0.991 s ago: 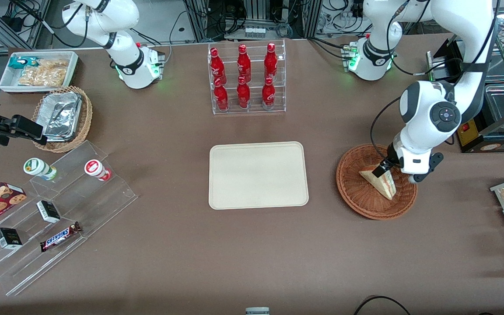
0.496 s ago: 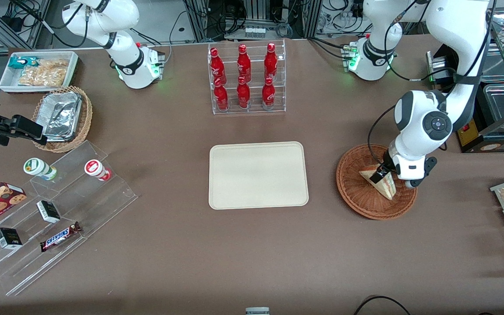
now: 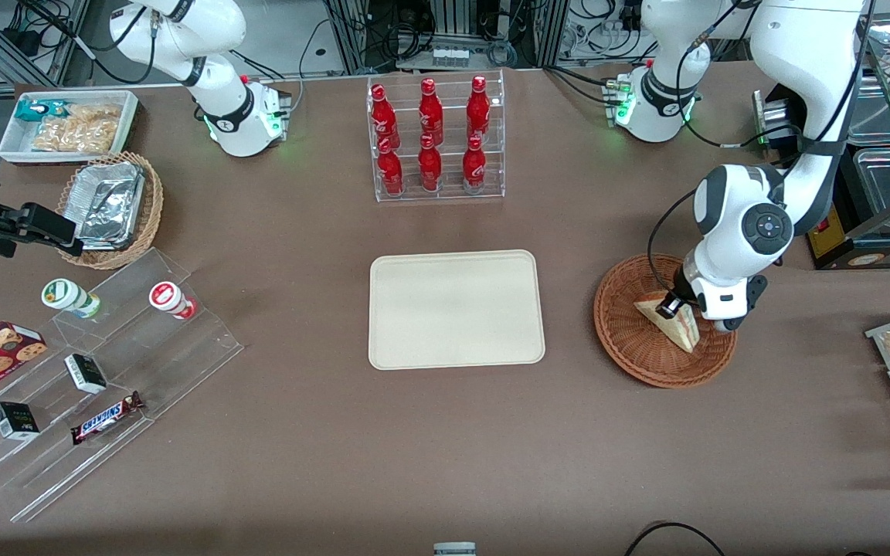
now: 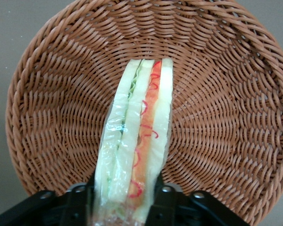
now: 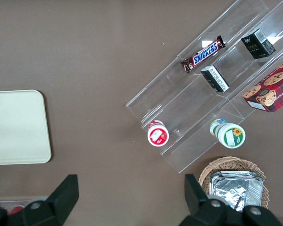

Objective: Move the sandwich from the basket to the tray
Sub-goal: 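Close the left gripper on the sandwich wedge's wrapped crust edge, then lift the sandwich out of the basket with the left gripper, then carry the sandwich over the beige tray and lower it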

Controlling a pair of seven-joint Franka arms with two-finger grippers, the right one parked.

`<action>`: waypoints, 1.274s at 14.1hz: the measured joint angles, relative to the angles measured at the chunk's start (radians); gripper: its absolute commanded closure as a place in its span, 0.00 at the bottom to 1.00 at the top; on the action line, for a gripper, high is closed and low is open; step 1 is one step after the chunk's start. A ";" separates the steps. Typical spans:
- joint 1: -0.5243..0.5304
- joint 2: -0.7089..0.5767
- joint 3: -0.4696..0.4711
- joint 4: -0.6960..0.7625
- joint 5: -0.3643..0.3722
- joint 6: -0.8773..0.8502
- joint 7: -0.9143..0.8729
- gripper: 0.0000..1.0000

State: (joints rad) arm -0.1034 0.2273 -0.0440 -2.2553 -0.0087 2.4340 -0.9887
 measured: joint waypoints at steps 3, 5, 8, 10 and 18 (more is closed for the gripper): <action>0.000 -0.016 0.000 0.068 0.000 -0.147 0.028 1.00; 0.000 -0.028 -0.002 0.177 0.001 -0.343 0.130 1.00; -0.034 -0.028 -0.010 0.317 0.001 -0.503 0.248 0.98; -0.108 -0.005 -0.017 0.349 0.021 -0.510 0.331 0.98; -0.383 0.204 -0.027 0.566 0.048 -0.482 0.288 1.00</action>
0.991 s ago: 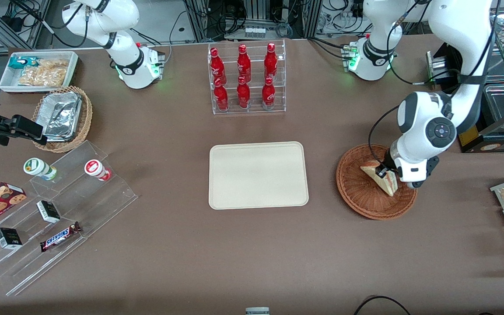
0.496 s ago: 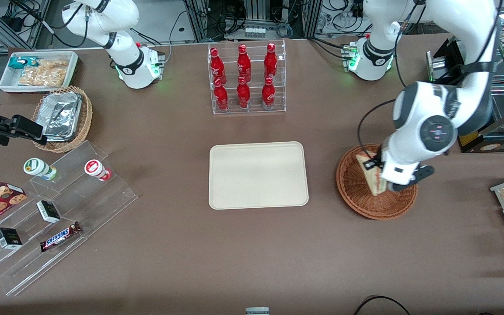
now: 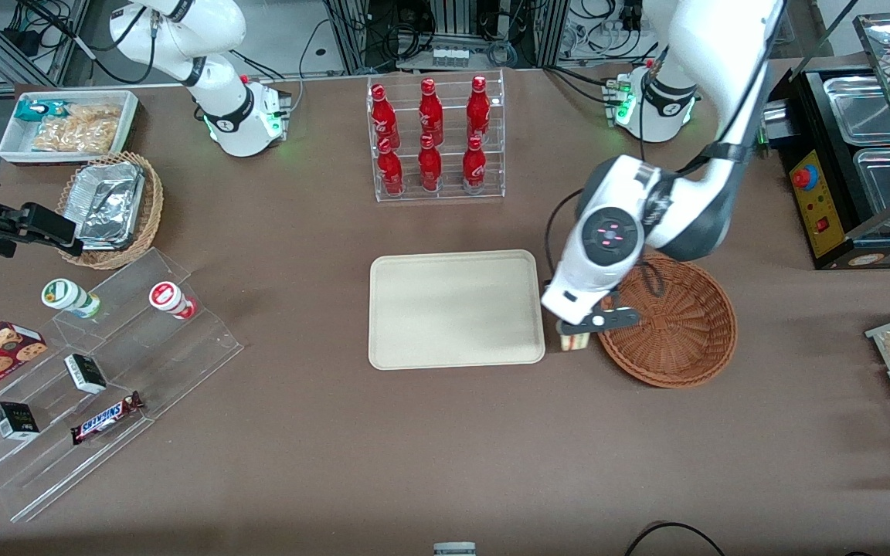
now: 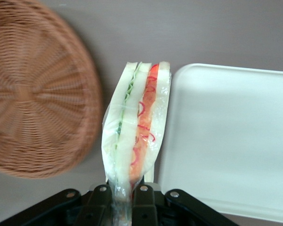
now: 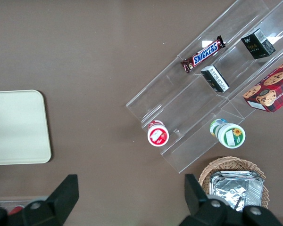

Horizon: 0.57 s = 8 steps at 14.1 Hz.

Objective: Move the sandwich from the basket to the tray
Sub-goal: 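Carry the sandwich over the beige tray and lower it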

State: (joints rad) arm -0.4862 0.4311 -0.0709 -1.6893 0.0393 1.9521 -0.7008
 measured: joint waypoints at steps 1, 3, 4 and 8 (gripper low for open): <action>-0.033 0.034 -0.001 0.033 0.000 0.009 -0.033 1.00; -0.097 0.097 -0.001 0.082 0.000 0.051 -0.096 1.00; -0.129 0.125 -0.001 0.097 0.000 0.087 -0.129 1.00; -0.233 0.209 -0.001 0.113 0.000 0.203 -0.247 1.00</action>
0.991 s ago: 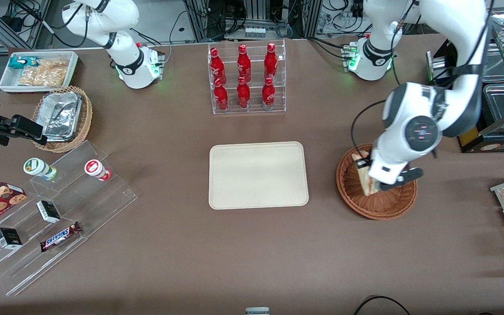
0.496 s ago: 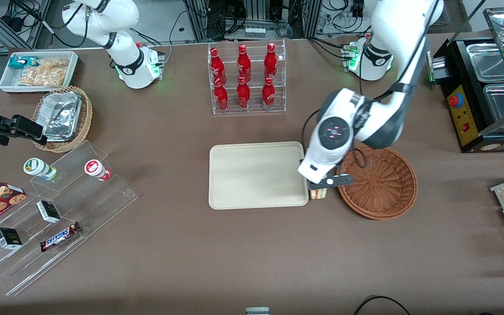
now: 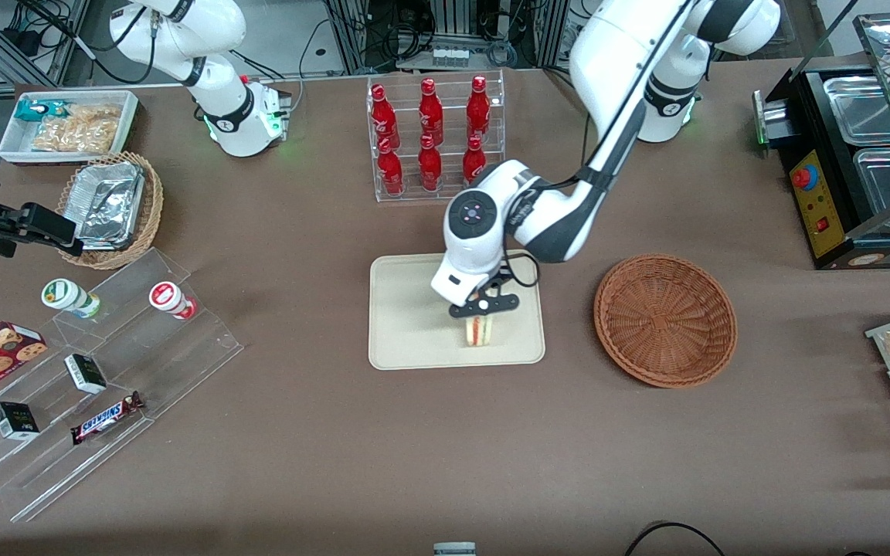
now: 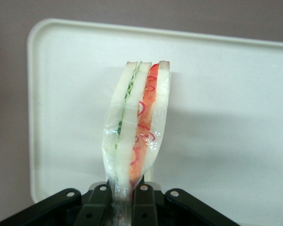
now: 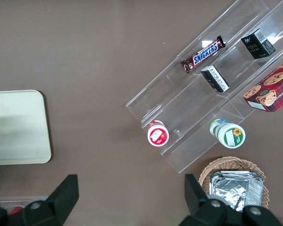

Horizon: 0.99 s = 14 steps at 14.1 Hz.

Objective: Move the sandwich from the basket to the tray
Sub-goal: 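Carry the sandwich over the beige tray and lower it, then open the left gripper to release the sandwich onto the tray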

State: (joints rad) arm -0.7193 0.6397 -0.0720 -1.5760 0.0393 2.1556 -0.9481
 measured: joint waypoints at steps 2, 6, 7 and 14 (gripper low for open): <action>-0.014 0.013 -0.001 0.008 0.000 0.009 -0.015 1.00; -0.014 0.015 -0.003 0.013 -0.015 0.015 -0.015 0.96; -0.013 0.018 -0.003 0.013 -0.032 0.021 -0.014 0.96; -0.013 0.037 -0.013 0.014 -0.074 0.030 -0.014 0.00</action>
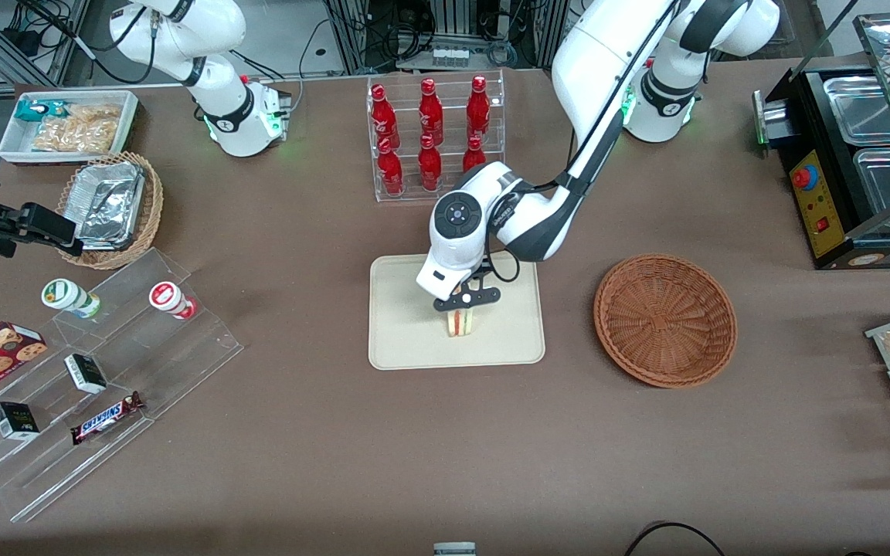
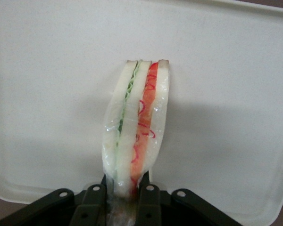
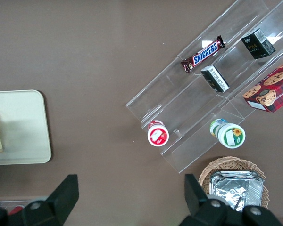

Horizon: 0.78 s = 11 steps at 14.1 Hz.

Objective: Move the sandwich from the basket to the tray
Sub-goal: 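Open the left gripper to release the sandwich onto the tray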

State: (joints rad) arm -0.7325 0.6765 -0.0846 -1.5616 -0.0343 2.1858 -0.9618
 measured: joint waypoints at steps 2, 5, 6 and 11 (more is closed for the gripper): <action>0.001 0.000 0.000 0.013 -0.002 0.002 0.000 0.00; 0.006 -0.006 0.001 0.067 -0.002 -0.006 -0.001 0.00; 0.006 -0.015 0.003 0.080 -0.002 -0.018 -0.001 0.00; 0.044 -0.146 0.028 0.105 0.018 -0.222 -0.001 0.00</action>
State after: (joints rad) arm -0.6889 0.5300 -0.0570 -1.4566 -0.0164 1.9637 -0.9627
